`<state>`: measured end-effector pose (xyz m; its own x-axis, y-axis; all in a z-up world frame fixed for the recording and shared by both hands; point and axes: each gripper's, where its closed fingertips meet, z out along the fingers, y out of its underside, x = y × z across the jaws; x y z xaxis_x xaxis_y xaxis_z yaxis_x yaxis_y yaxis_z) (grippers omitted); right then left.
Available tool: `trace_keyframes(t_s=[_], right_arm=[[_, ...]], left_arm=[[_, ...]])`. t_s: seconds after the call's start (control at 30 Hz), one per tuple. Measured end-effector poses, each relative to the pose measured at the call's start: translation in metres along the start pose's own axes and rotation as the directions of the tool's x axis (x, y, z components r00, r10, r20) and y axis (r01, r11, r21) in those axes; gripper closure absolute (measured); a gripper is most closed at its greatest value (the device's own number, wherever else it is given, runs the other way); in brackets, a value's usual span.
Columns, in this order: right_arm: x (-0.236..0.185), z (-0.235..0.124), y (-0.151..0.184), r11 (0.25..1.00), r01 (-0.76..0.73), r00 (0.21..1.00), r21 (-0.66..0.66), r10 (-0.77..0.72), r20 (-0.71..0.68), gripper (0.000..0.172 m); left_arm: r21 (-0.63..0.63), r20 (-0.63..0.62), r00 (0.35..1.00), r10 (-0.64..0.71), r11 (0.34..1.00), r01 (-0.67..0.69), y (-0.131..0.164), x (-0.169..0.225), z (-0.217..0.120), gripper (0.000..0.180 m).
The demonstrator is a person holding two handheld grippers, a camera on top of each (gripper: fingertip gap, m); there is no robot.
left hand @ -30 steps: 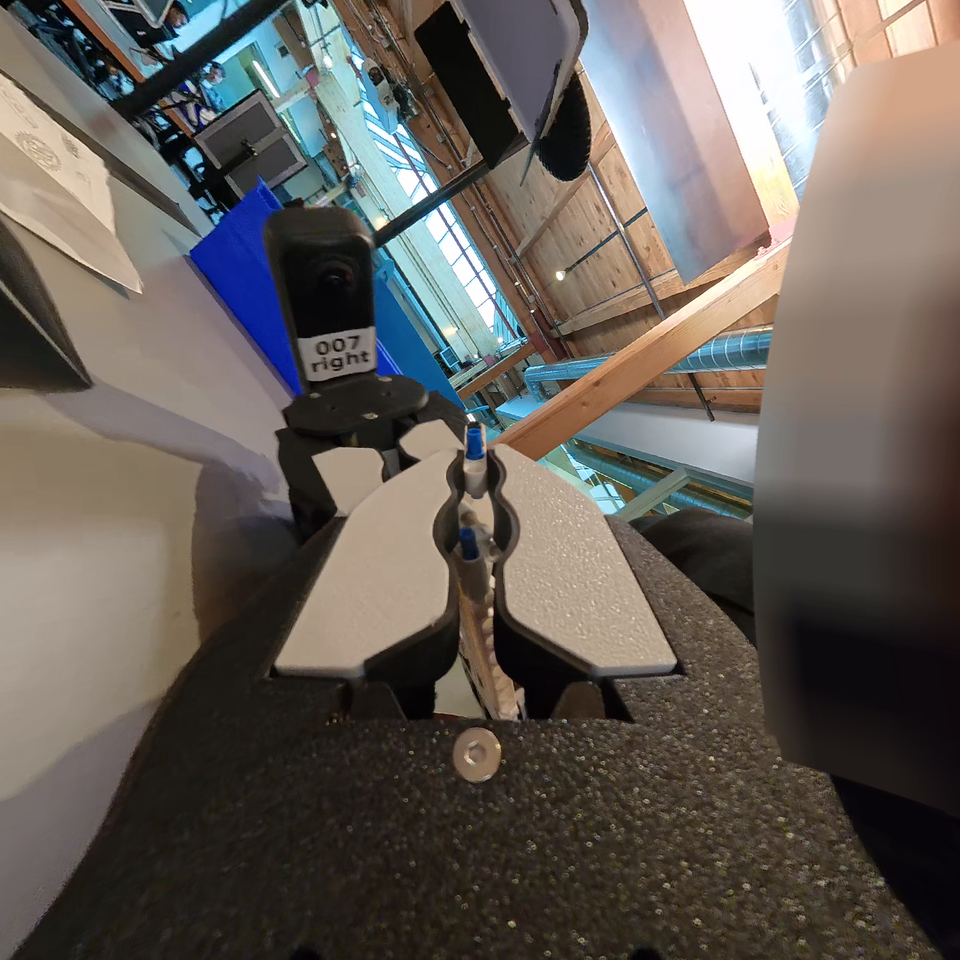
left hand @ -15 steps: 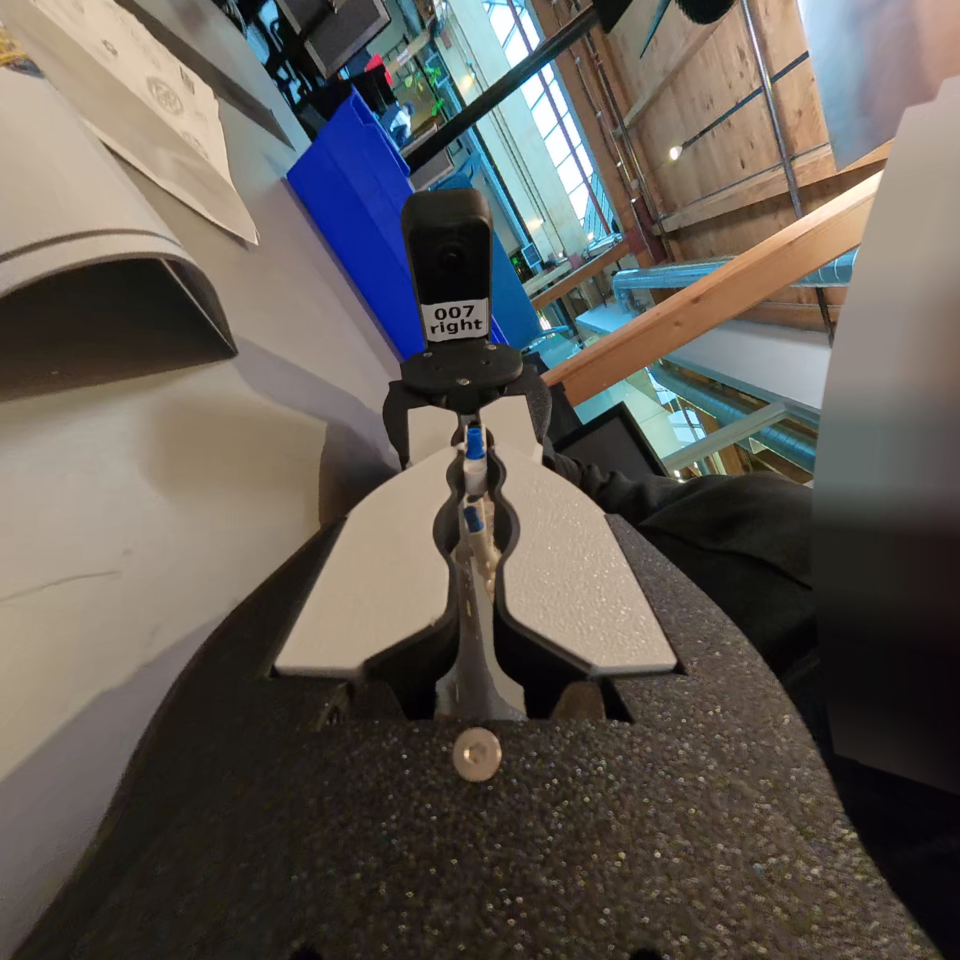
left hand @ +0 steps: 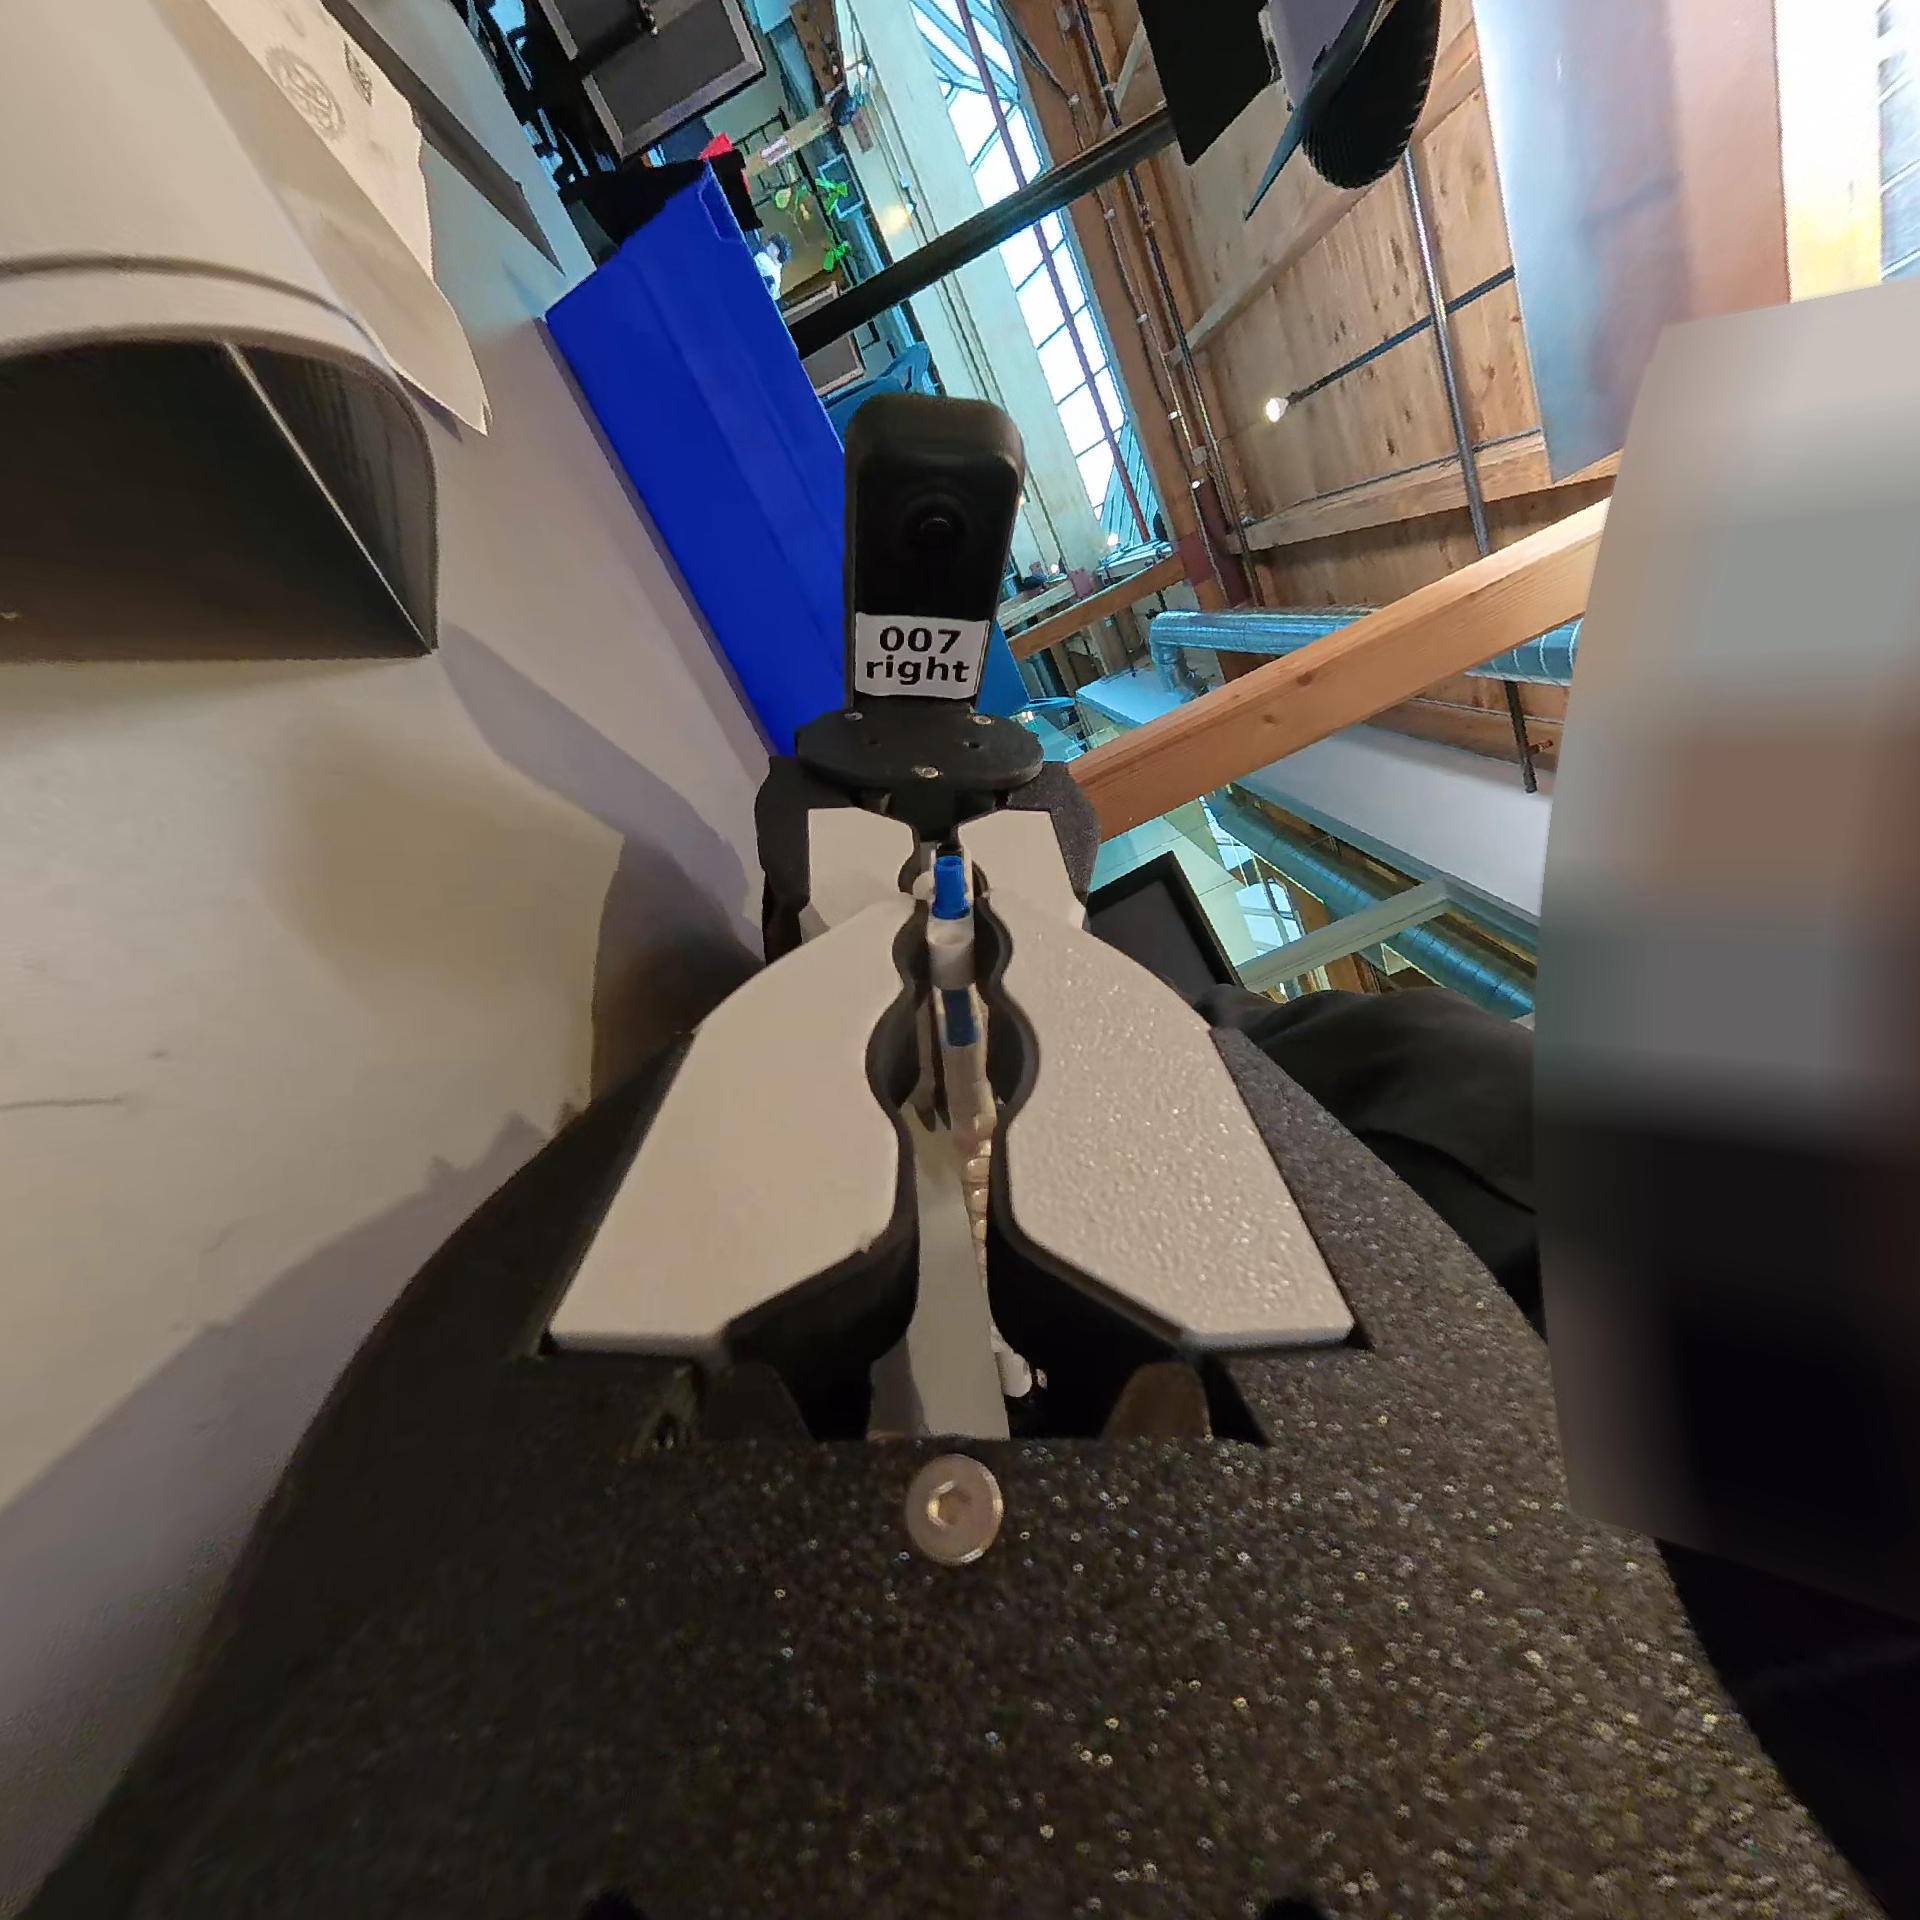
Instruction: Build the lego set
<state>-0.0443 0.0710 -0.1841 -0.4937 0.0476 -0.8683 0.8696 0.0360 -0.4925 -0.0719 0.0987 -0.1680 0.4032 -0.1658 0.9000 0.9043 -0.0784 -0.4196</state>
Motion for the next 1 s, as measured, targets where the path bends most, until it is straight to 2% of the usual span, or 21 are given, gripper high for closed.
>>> trace_keyframes(t_s=[0.57, 0.77, 1.0], right_arm=[[0.0011, 0.0007, 0.0, 0.999, 0.046, 0.998, 0.022, -0.046, -0.04, 0.162], [0.0007, 0.0018, -0.0002, 1.0, 0.015, 1.0, 0.024, -0.014, -0.021, 0.162], [0.0, 0.0021, 0.0005, 1.0, 0.017, 1.0, 0.023, -0.017, -0.02, 0.162]], left_arm=[[-0.014, 0.056, 0.998, -0.012, 1.0, 0.013, 0.004, -0.0018, 0.0005, 0.173], [0.024, 0.046, 0.995, -0.089, 0.996, 0.088, 0.0037, -0.0023, 0.0005, 0.174], [0.045, 0.056, 0.995, -0.08, 0.996, 0.078, 0.0038, -0.0012, 0.0005, 0.173]])
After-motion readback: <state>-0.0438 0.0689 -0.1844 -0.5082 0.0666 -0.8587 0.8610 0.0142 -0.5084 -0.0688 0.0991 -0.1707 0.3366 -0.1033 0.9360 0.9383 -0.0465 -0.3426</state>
